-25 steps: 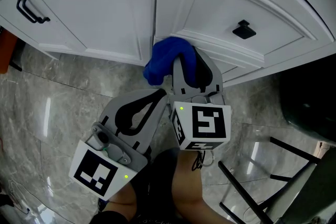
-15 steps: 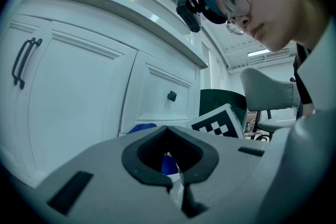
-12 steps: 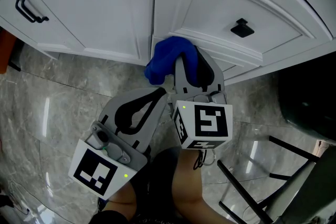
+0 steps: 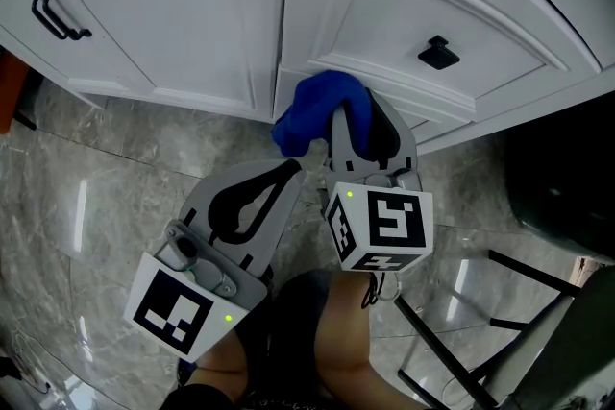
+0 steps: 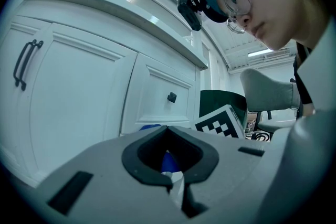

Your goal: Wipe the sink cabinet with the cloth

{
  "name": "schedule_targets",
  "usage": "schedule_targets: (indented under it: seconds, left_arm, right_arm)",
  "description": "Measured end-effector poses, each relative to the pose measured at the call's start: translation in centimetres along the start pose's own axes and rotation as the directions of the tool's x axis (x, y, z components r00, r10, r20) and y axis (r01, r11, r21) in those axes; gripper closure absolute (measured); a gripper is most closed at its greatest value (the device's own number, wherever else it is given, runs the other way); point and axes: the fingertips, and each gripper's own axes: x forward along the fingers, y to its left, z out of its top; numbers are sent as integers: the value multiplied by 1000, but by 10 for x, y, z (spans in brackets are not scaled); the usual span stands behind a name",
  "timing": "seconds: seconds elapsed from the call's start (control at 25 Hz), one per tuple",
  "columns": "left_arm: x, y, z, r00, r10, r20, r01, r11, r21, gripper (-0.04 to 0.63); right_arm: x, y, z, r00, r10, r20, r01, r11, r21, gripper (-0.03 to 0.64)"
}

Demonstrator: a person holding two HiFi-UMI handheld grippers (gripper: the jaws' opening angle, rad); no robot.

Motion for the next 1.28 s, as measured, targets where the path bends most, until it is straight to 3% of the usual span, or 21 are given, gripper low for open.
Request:
schedule_targets:
  seconds: [1.28]
  left_arm:
    - [-6,-5,2,1000,2,-7,-2,1000,11,591]
  right_arm:
    - [-33,-63,-5,991,-134,-24,136,984,115,492]
